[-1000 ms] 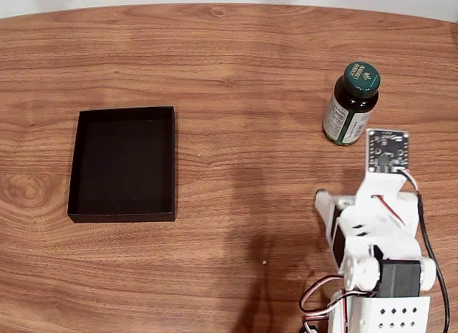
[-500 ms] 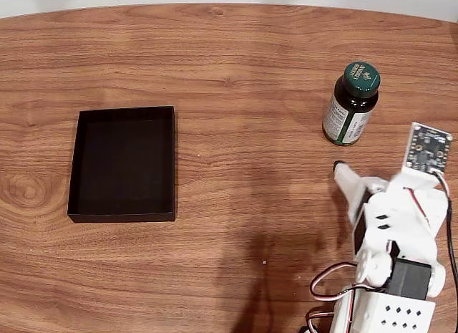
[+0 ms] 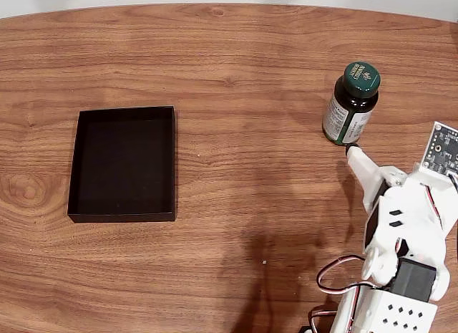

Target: Pick up the pill bottle and place it in the black box.

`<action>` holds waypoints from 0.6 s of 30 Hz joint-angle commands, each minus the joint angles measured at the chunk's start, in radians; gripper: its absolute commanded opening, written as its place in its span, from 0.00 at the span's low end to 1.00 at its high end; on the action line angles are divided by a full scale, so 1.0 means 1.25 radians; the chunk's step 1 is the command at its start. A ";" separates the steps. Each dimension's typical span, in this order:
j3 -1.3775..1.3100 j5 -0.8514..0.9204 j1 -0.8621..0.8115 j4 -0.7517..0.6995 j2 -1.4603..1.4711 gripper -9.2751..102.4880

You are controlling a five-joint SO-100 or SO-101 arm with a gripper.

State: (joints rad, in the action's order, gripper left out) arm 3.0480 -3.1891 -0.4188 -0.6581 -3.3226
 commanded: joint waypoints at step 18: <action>-0.015 -0.096 0.099 0.312 0.193 0.42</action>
State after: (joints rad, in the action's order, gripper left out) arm 3.0480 -3.3011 -0.3099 -0.4080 -3.1861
